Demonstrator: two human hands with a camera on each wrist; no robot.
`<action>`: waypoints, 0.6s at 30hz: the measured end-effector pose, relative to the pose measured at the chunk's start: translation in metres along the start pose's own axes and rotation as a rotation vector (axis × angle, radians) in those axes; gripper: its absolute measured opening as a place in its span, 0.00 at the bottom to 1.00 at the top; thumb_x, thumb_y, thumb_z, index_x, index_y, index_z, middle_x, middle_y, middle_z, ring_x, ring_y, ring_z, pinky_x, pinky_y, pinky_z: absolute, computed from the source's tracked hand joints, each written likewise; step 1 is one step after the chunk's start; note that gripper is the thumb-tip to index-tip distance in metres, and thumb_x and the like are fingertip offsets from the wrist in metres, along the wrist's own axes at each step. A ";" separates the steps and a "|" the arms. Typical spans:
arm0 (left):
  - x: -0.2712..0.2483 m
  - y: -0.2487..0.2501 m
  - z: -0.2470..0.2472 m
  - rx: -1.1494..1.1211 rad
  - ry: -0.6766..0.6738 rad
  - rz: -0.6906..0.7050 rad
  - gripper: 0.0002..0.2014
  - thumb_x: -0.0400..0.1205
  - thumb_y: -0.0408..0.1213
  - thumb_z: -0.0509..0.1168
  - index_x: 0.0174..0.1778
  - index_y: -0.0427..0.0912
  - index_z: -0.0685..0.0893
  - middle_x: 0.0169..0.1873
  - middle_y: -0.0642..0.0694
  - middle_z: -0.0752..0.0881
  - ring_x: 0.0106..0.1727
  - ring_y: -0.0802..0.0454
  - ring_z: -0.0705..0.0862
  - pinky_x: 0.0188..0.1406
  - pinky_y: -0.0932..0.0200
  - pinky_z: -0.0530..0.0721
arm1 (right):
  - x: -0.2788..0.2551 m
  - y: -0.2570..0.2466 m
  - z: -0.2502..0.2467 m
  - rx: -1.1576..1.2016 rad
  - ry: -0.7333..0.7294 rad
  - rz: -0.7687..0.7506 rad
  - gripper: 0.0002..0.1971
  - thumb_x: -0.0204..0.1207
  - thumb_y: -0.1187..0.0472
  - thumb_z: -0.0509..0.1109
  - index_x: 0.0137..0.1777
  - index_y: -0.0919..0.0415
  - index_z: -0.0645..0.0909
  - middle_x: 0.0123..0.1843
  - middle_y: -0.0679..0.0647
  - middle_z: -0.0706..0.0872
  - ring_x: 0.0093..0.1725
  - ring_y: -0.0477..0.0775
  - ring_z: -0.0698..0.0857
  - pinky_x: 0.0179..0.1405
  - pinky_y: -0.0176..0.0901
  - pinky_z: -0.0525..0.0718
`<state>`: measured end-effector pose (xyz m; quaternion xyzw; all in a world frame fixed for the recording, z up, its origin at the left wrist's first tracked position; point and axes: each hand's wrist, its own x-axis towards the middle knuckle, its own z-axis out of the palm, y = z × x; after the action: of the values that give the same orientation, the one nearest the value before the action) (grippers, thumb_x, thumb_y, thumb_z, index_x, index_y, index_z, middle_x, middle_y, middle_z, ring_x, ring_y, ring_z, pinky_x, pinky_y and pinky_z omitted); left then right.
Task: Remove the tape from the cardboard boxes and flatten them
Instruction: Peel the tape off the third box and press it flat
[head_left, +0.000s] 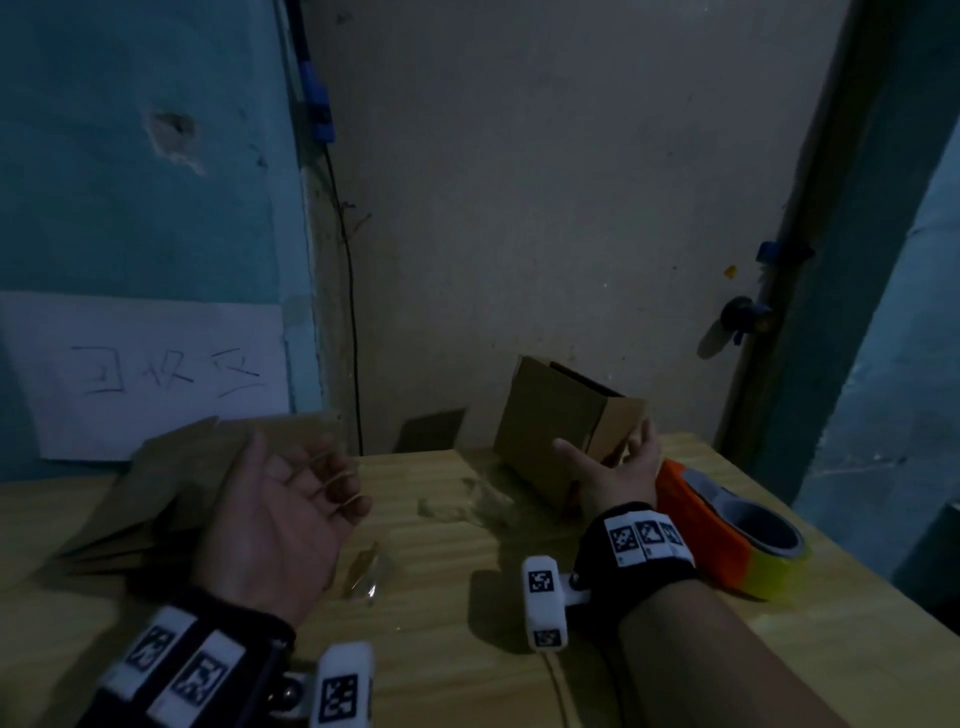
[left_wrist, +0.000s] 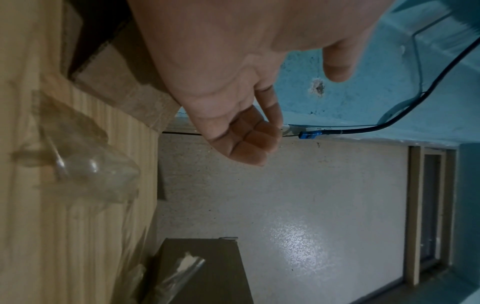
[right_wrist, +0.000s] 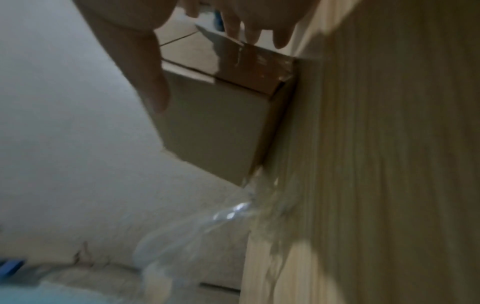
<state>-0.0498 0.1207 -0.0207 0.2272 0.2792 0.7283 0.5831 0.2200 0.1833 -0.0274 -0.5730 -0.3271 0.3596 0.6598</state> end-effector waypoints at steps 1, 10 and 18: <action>0.000 0.000 0.000 -0.004 -0.002 -0.003 0.28 0.69 0.64 0.65 0.51 0.41 0.83 0.33 0.44 0.86 0.39 0.47 0.79 0.45 0.48 0.78 | 0.002 0.001 -0.001 -0.020 0.020 0.039 0.60 0.64 0.61 0.87 0.89 0.42 0.50 0.89 0.56 0.61 0.86 0.67 0.63 0.79 0.70 0.70; 0.001 0.000 -0.005 -0.035 -0.001 0.003 0.29 0.72 0.63 0.68 0.53 0.39 0.85 0.39 0.42 0.88 0.45 0.44 0.83 0.53 0.45 0.82 | -0.001 -0.002 -0.005 0.165 -0.028 0.100 0.42 0.68 0.57 0.84 0.81 0.48 0.70 0.77 0.56 0.79 0.73 0.63 0.80 0.70 0.61 0.82; 0.001 0.002 -0.010 0.026 -0.076 -0.036 0.32 0.80 0.56 0.65 0.72 0.35 0.81 0.65 0.34 0.91 0.67 0.39 0.90 0.71 0.42 0.80 | -0.020 -0.008 0.000 0.593 -0.407 0.348 0.24 0.73 0.43 0.75 0.64 0.54 0.81 0.57 0.66 0.91 0.58 0.72 0.87 0.45 0.63 0.86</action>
<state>-0.0580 0.1196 -0.0261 0.2571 0.2706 0.7047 0.6034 0.2104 0.1661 -0.0198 -0.3217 -0.2310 0.6511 0.6475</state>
